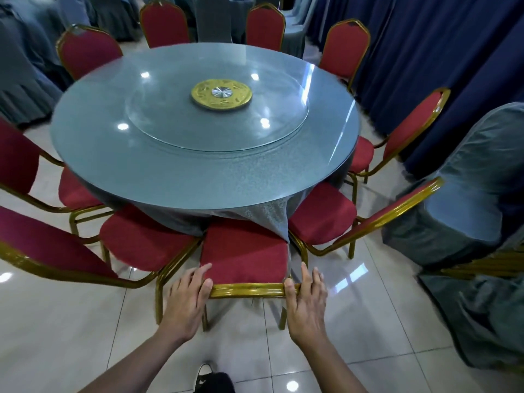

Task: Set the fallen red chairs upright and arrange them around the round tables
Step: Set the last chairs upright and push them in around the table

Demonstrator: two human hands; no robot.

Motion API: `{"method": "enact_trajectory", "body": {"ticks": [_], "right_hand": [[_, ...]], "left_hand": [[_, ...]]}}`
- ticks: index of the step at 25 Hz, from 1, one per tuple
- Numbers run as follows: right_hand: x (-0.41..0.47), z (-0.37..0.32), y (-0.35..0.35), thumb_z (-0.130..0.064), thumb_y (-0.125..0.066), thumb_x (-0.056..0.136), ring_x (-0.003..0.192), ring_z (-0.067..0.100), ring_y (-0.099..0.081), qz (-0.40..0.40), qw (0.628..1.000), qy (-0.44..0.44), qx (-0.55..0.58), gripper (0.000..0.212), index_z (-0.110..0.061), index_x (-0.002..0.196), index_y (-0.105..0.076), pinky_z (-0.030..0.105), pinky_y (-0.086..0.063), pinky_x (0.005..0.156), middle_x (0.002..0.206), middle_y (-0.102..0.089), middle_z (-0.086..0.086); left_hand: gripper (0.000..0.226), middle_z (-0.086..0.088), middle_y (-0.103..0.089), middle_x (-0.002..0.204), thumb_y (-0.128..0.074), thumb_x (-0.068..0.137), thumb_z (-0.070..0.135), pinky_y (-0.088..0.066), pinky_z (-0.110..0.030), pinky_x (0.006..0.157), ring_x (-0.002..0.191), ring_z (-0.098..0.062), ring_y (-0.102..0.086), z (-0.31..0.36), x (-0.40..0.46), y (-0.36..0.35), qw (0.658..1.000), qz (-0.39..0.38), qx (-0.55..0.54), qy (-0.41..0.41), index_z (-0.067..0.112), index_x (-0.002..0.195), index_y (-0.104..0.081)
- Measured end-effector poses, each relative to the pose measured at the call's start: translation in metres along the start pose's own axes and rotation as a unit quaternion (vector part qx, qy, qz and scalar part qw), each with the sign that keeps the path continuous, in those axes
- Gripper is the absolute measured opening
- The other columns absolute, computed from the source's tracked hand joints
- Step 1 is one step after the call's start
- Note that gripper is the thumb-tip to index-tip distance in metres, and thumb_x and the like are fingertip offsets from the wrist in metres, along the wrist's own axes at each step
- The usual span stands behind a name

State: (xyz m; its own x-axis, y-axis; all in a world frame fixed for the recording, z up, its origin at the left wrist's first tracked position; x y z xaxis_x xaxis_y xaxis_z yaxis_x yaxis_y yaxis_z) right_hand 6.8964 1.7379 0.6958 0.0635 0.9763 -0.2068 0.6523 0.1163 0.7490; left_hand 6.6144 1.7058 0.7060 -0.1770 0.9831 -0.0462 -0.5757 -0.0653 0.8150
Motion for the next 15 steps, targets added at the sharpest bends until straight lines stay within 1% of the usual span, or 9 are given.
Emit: {"method": "enact_trajectory", "body": {"ticks": [2, 5, 8, 9, 10, 11, 12, 13, 15], "right_hand": [[0.001, 0.001, 0.001, -0.081, -0.002, 0.088, 0.152, 0.01, 0.017, 0.002, 1.0, 0.005, 0.004, 0.081, -0.041, 0.158, -0.003, 0.047, 0.004, 0.125, 0.168, 0.005, -0.001], [0.0, 0.002, 0.004, -0.081, -0.003, 0.088, 0.152, 0.012, 0.016, -0.005, 1.0, 0.009, -0.003, 0.081, -0.041, 0.158, -0.006, 0.046, 0.005, 0.125, 0.168, 0.003, -0.001], [-0.003, 0.004, 0.007, -0.081, -0.005, 0.088, 0.153, 0.018, 0.001, -0.013, 1.0, 0.013, -0.025, 0.081, -0.038, 0.153, -0.025, 0.046, -0.007, 0.125, 0.164, -0.017, 0.002], [-0.003, 0.005, 0.009, -0.082, -0.006, 0.088, 0.152, 0.021, -0.008, -0.018, 0.999, 0.011, -0.029, 0.079, -0.037, 0.148, -0.033, 0.047, -0.015, 0.124, 0.158, -0.027, 0.0], [-0.002, 0.006, 0.011, -0.082, -0.008, 0.088, 0.148, 0.02, -0.018, -0.026, 0.999, 0.009, -0.034, 0.075, -0.038, 0.14, -0.039, 0.047, -0.025, 0.121, 0.149, -0.035, -0.003], [-0.002, 0.007, 0.014, -0.082, -0.01, 0.088, 0.141, 0.018, -0.028, -0.037, 0.999, 0.006, -0.038, 0.069, -0.04, 0.132, -0.044, 0.045, -0.033, 0.116, 0.139, -0.041, -0.008], [-0.001, 0.006, 0.018, -0.08, -0.013, 0.09, 0.134, 0.013, -0.035, -0.051, 0.998, 0.006, -0.04, 0.06, -0.043, 0.124, -0.046, 0.042, -0.039, 0.111, 0.131, -0.043, -0.012], [0.0, 0.005, 0.022, -0.075, -0.018, 0.093, 0.128, 0.009, -0.039, -0.07, 0.997, 0.01, -0.038, 0.048, -0.045, 0.118, -0.047, 0.038, -0.043, 0.106, 0.125, -0.044, -0.015], [0.0, 0.003, 0.032, -0.058, -0.032, 0.101, 0.116, 0.004, -0.047, -0.095, 0.995, 0.019, -0.033, 0.023, -0.047, 0.112, -0.049, 0.028, -0.046, 0.097, 0.118, -0.048, -0.018]], "left_hand": [[0.07, 0.017, -0.043, 0.134, -0.001, 0.096, 0.07, -0.031, -0.036, 0.105, 0.124, -0.006, -0.04, 0.0, 0.0, -0.004, 1.0, 0.0, 0.01, -0.002, 0.04, 0.146, -0.039], [0.067, 0.019, -0.042, 0.134, 0.001, 0.096, 0.07, -0.034, -0.038, 0.105, 0.123, -0.005, -0.04, -0.003, -0.001, -0.005, 0.999, -0.033, 0.035, 0.001, 0.043, 0.145, -0.036], [0.064, 0.014, -0.048, 0.124, 0.006, 0.096, 0.067, -0.04, -0.037, 0.095, 0.113, -0.011, -0.049, -0.011, -0.003, -0.007, 0.99, -0.088, 0.107, -0.013, 0.042, 0.132, -0.041], [0.051, 0.011, -0.051, 0.12, -0.004, 0.101, 0.06, -0.043, -0.037, 0.09, 0.109, -0.015, -0.053, -0.012, -0.003, -0.008, 0.988, -0.093, 0.121, -0.012, 0.039, 0.127, -0.042], [0.029, 0.009, -0.055, 0.115, -0.026, 0.104, 0.048, -0.046, -0.037, 0.084, 0.103, -0.018, -0.057, -0.008, -0.002, -0.006, 0.989, -0.086, 0.118, -0.01, 0.035, 0.121, -0.045], [0.014, 0.007, -0.058, 0.108, -0.048, 0.1, 0.034, -0.048, -0.038, 0.08, 0.097, -0.02, -0.059, -0.001, -0.001, -0.006, 0.989, -0.075, 0.124, -0.018, 0.031, 0.114, -0.047], [0.014, 0.008, -0.058, 0.104, -0.054, 0.097, 0.024, -0.048, -0.04, 0.081, 0.095, -0.019, -0.059, 0.012, 0.0, -0.002, 0.991, -0.067, 0.115, -0.003, 0.031, 0.109, -0.049], [0.013, 0.01, -0.058, 0.103, -0.044, 0.099, 0.023, -0.046, -0.04, 0.087, 0.098, -0.018, -0.057, 0.025, 0.001, 0.002, 0.991, -0.053, 0.122, -0.002, 0.033, 0.106, -0.051], [0.036, 0.013, -0.056, 0.103, -0.016, 0.1, 0.031, -0.042, -0.039, 0.092, 0.102, -0.016, -0.054, 0.05, 0.001, 0.002, 0.991, -0.061, 0.119, -0.015, 0.036, 0.104, -0.052]]}}
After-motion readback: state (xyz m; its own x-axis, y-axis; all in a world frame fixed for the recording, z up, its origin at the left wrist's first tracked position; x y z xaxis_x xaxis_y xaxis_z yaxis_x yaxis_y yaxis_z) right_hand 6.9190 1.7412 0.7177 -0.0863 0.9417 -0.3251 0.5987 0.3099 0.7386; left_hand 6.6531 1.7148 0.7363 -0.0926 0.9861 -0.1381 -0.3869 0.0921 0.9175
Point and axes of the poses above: each hand's wrist, its own x-axis towards the middle knuckle, its own y-axis out of the back of the hand, z = x × y, the point moved 6 cm from there along x, towards the middle knuckle
